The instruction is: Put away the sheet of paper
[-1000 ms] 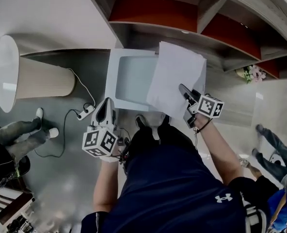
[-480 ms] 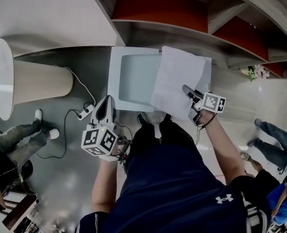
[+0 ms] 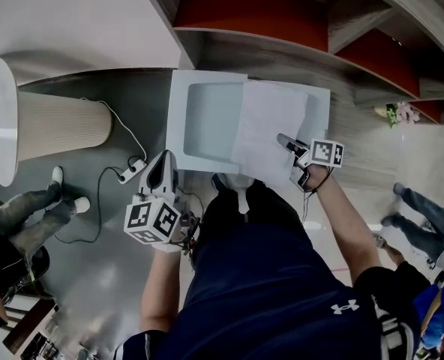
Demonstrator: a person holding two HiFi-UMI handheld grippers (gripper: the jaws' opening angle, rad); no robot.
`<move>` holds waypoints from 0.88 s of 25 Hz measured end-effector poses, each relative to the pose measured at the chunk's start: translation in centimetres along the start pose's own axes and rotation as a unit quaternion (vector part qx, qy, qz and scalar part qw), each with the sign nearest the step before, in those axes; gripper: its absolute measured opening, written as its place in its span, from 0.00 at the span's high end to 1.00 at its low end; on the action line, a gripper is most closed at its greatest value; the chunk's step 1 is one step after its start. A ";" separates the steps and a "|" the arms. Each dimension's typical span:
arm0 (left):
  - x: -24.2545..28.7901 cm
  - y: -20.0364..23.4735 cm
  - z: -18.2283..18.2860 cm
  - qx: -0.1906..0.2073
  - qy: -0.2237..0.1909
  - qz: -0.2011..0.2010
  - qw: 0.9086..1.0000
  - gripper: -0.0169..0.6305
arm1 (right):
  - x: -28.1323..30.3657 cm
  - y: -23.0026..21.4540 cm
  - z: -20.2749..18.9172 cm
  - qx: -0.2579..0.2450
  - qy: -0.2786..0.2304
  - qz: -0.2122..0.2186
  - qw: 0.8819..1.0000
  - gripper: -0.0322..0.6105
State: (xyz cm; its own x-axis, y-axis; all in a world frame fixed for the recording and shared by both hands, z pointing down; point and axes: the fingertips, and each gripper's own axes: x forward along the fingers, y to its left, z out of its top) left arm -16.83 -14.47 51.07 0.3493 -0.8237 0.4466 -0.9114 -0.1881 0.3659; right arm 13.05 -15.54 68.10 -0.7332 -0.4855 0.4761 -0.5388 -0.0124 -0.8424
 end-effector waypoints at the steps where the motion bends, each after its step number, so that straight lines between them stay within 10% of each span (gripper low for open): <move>1: 0.0 0.1 0.0 -0.001 0.000 0.002 1.000 0.95 | 0.2 -0.1 0.0 0.000 0.003 0.000 1.000 0.93; 22: -1.9 3.2 -0.4 -0.027 -0.010 0.042 0.999 0.95 | 7.5 2.1 -0.4 -0.003 0.049 0.012 0.999 0.93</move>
State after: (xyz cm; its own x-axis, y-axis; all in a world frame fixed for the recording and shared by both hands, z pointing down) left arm -20.32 -13.27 51.70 0.2669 -0.8459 0.4617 -0.9241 -0.0886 0.3719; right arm 6.28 -18.91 70.03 -0.7827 -0.3969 0.4794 -0.5237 0.0037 -0.8519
